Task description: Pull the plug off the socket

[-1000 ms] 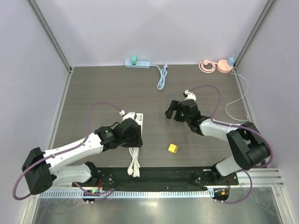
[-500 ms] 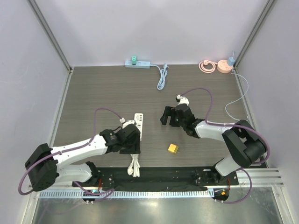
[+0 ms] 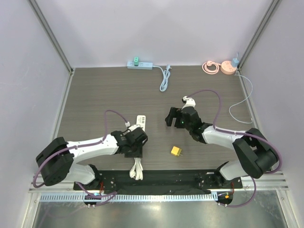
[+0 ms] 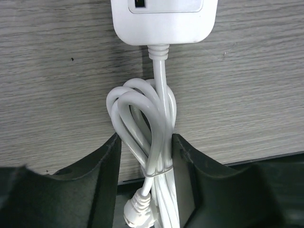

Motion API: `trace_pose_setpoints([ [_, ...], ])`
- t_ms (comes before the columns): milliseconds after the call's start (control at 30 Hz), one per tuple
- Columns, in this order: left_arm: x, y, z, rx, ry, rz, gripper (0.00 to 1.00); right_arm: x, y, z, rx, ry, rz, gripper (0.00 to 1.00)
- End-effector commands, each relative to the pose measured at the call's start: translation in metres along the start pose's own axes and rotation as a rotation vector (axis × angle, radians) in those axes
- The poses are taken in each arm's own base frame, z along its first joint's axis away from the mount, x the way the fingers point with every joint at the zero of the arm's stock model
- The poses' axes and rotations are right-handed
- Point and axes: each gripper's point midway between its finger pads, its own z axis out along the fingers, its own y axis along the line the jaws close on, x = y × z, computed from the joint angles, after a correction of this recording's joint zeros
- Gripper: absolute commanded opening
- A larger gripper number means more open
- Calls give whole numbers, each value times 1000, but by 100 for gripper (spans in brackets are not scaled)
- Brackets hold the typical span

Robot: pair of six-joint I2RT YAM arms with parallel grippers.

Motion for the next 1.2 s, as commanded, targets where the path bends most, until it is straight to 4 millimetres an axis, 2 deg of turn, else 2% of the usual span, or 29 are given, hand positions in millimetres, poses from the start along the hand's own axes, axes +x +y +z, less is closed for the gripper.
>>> trace_pose_setpoints([
  [0,-13,2,4,-45,-57,4,42,-19,5,-5,-21,-88,-11,91],
  [33,-16,5,4,-67,-69,-1,36,-20,5,-5,-22,-93,-16,91],
  [67,-17,16,5,-123,-83,-5,36,-20,4,-5,-17,-96,-15,91],
  [233,-32,33,7,-242,-139,-35,19,-21,2,-6,-7,-103,-19,91],
  [300,-44,35,9,-273,-147,-43,14,-20,2,-6,-9,-102,-18,91],
  [400,-62,41,11,-316,-140,-56,0,-21,3,-6,-10,-103,-18,91],
  [533,-92,52,9,-327,-147,-86,0,-23,1,-6,-2,-107,-19,91],
  [567,-104,62,9,-336,-154,-106,0,-22,1,-6,-1,-106,-21,91],
  [633,-119,69,5,-321,-160,-142,0,-22,0,-6,3,-105,-22,91],
  [667,-131,83,4,-325,-163,-166,0,-22,0,-6,1,-106,-22,92],
  [733,-146,89,1,-298,-163,-185,0,-21,0,-5,1,-102,-22,92],
  [767,-153,104,0,-326,-155,-213,0,-20,1,-5,-1,-99,-21,91],
  [833,-169,115,-6,-343,-160,-205,0,-19,0,-3,2,-95,-24,92],
  [867,-174,126,-5,-359,-150,-227,0,-19,0,-3,-1,-92,-20,92],
  [967,-190,144,-9,-356,-125,-257,0,-16,0,-1,-2,-83,-20,92],
  [1133,-206,172,4,-363,-65,-277,0,-16,1,0,-3,-79,-18,92],
  [1167,-215,180,4,-360,-68,-297,0,-16,0,0,-3,-78,-21,92],
])
